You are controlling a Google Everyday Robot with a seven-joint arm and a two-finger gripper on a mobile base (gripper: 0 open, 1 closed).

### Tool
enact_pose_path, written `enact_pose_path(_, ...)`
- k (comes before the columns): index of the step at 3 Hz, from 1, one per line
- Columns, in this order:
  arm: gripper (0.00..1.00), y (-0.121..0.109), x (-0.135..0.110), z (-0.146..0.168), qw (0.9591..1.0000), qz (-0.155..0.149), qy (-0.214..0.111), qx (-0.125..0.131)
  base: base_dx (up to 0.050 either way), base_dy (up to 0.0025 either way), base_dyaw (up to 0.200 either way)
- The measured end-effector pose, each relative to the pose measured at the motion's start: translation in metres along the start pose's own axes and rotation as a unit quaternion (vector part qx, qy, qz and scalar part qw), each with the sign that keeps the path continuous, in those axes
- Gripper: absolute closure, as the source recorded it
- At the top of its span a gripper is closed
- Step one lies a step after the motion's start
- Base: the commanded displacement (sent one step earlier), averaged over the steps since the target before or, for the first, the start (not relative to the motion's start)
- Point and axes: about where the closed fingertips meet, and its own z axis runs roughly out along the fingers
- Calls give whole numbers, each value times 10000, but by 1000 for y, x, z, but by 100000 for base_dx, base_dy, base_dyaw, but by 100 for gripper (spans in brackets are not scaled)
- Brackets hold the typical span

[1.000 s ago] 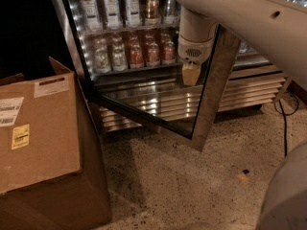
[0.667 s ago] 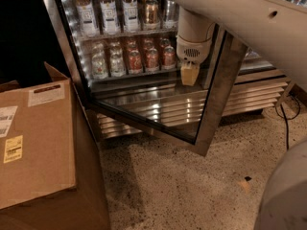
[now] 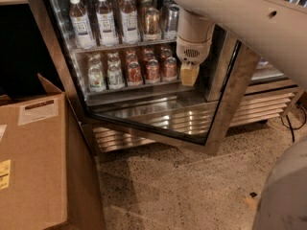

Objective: Close left fridge door

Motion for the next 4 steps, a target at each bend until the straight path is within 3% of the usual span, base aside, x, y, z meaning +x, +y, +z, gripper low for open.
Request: enact_pose_path(4,100,0,0,0,10000,0,0,0,4958,-2,17)
